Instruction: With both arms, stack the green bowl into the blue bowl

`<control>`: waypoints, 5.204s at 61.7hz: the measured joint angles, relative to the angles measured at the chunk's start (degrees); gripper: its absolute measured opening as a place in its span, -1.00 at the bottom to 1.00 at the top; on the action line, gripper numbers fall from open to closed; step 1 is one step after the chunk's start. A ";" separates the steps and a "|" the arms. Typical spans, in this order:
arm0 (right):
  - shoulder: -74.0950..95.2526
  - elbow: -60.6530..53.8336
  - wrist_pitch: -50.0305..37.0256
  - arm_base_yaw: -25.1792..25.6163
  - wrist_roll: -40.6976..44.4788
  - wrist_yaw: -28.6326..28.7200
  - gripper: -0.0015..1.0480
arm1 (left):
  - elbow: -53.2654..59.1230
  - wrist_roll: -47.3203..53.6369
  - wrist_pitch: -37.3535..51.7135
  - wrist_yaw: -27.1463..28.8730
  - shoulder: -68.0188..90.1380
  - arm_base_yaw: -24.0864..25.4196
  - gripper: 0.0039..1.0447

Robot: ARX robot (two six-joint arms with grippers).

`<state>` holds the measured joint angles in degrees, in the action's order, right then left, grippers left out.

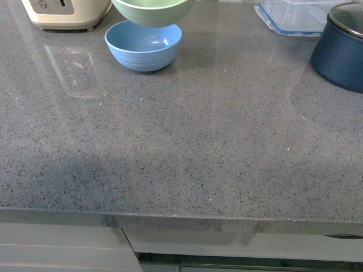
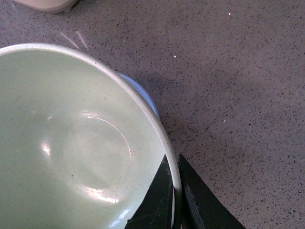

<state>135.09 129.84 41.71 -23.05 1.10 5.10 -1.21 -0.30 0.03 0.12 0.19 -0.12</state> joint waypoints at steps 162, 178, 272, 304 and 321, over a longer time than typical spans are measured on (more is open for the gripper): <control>-73.59 -100.48 -63.93 28.61 -1.73 0.28 0.26 | 0.00 0.00 0.00 0.07 0.00 0.00 0.88; -85.29 -117.24 -78.20 23.19 -1.07 -4.83 -0.99 | 0.00 0.00 0.00 0.02 0.00 0.00 0.88; -123.43 -129.57 -53.55 23.15 -1.14 -5.07 -0.98 | 0.00 0.00 0.00 0.02 0.00 0.00 0.88; -134.84 -129.52 -41.81 23.15 -1.07 -5.07 -0.85 | 0.00 0.00 0.00 0.02 -0.07 0.00 0.88; -134.84 -129.52 -41.81 23.15 -1.07 -5.05 0.39 | 0.00 0.00 0.00 0.02 -0.07 0.00 0.88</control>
<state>0.25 0.32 -0.10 0.10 0.03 0.05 -1.21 -0.30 0.03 0.14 0.12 -0.12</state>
